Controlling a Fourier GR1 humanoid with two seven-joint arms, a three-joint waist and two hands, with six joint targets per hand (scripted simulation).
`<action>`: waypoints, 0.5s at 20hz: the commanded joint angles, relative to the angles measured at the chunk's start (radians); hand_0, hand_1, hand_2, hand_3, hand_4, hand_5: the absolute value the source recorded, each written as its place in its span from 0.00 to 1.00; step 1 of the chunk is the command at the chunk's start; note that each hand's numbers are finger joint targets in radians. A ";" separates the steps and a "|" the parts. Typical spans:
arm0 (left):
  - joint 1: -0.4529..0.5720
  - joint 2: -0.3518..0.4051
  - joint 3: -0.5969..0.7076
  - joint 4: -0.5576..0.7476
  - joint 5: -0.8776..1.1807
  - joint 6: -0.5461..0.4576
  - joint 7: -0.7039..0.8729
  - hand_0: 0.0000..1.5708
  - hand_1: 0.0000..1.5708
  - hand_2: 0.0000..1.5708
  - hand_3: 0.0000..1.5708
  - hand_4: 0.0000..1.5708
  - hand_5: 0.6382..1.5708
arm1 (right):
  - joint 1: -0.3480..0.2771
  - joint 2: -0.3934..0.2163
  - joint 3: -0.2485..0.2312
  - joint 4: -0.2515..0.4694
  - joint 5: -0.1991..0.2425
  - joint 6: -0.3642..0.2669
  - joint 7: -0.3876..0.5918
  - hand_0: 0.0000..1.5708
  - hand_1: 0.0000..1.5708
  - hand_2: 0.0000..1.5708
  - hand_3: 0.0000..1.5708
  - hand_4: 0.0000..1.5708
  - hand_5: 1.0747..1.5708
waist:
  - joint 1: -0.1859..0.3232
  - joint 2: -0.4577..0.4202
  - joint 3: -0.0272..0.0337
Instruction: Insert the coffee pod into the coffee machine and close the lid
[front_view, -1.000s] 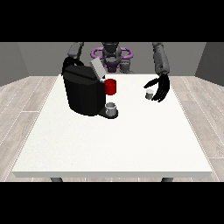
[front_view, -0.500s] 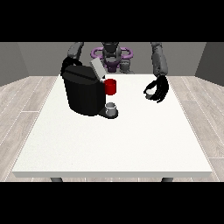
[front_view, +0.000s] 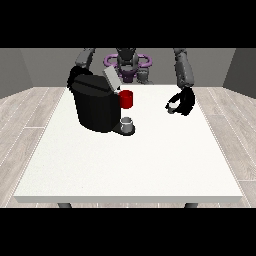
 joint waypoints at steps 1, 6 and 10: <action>-0.005 -0.032 -0.024 0.000 -0.029 -0.006 -0.008 0.81 0.81 0.89 0.87 0.32 1.00 | -0.017 0.004 -0.012 0.006 -0.005 -0.028 0.076 0.00 0.00 0.00 0.00 0.28 1.00 | 0.020 -0.052 -0.0008; -0.101 -0.022 -0.034 -0.048 -0.011 -0.119 -0.028 0.92 0.92 0.92 0.88 0.40 1.00 | -0.041 -0.004 -0.032 0.060 -0.021 -0.021 0.057 0.00 0.00 0.00 0.00 0.32 1.00 | 0.015 -0.078 -0.0003; -0.157 -0.009 -0.048 -0.108 -0.011 -0.215 0.011 0.84 0.84 0.88 0.86 0.37 1.00 | -0.009 0.000 -0.044 0.180 -0.014 -0.001 -0.061 0.00 0.00 0.00 0.00 0.30 1.00 | 0.060 -0.111 0.0002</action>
